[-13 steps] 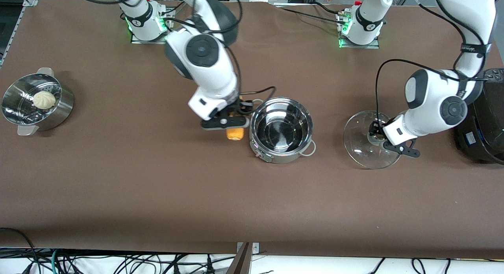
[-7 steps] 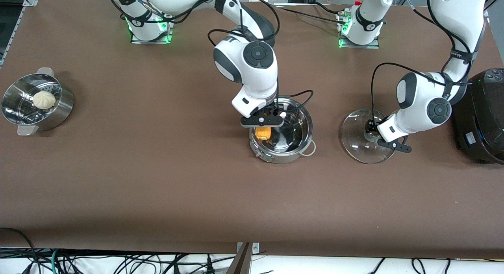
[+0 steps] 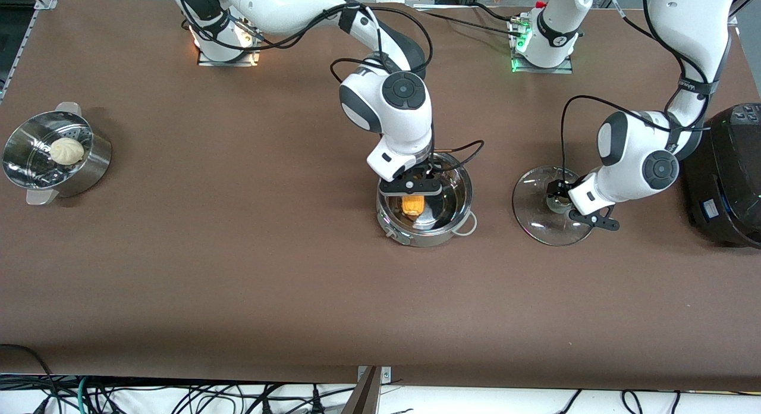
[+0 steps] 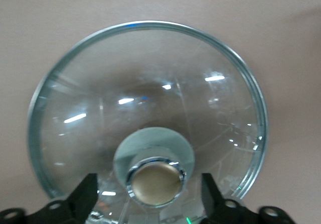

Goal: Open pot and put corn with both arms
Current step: 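Lower the corn into the pot while the left gripper sets the lid down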

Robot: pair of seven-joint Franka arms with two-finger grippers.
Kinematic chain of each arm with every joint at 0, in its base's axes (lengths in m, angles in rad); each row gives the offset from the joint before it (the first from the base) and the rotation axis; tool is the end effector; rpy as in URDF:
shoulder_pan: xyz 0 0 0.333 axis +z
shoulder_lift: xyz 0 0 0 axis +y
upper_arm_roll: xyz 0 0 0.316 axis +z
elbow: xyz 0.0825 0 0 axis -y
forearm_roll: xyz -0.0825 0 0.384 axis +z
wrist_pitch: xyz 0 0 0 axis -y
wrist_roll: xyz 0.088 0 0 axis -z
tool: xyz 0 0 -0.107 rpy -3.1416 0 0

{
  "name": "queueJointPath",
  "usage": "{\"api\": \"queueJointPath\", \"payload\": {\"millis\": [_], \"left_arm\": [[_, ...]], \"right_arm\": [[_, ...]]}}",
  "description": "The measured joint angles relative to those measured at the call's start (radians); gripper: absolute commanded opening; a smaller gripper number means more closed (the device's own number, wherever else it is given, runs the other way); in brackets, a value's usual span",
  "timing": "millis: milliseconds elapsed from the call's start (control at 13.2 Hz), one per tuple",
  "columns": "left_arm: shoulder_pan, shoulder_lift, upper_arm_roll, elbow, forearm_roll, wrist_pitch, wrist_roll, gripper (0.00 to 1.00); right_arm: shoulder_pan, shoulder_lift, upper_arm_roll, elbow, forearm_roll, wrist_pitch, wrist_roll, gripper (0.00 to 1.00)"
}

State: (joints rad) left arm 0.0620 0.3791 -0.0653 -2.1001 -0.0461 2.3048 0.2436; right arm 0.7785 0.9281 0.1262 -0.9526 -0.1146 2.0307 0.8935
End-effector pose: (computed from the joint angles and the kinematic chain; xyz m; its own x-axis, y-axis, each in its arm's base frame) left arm 0.5630 -0.0028 0.2238 0.9644 -0.2135 -0.1561 -0.2009 -0.9752 0.0929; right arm 0.5275 0.5967 0.3279 0.9946 -0.0100 0.1035 0.0020 -0.9933 -0.1154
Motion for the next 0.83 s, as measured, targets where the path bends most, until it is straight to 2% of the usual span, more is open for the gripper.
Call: {"api": "queueJointPath", "payload": {"millis": [378,529,681,832], "left_arm": [[0.009,-0.124,0.036,0.047,-0.001,-0.082,-0.001,1.00],[0.017,-0.186,0.037,0.076,-0.001,-0.154,-0.010,1.00],[0.022,-0.234,0.037,0.142,-0.001,-0.279,-0.061,1.00],[0.025,-0.262,0.036,0.255,0.001,-0.477,-0.114,1.00]], "right_arm": [[0.013,0.025,-0.001,0.005,0.000,0.054,0.001,0.00],[0.013,0.026,-0.002,0.006,0.000,0.056,0.001,0.14],[0.013,0.028,-0.002,0.006,-0.006,0.057,0.001,0.15],[0.014,0.039,-0.002,0.006,-0.026,0.061,0.001,0.19]]}}
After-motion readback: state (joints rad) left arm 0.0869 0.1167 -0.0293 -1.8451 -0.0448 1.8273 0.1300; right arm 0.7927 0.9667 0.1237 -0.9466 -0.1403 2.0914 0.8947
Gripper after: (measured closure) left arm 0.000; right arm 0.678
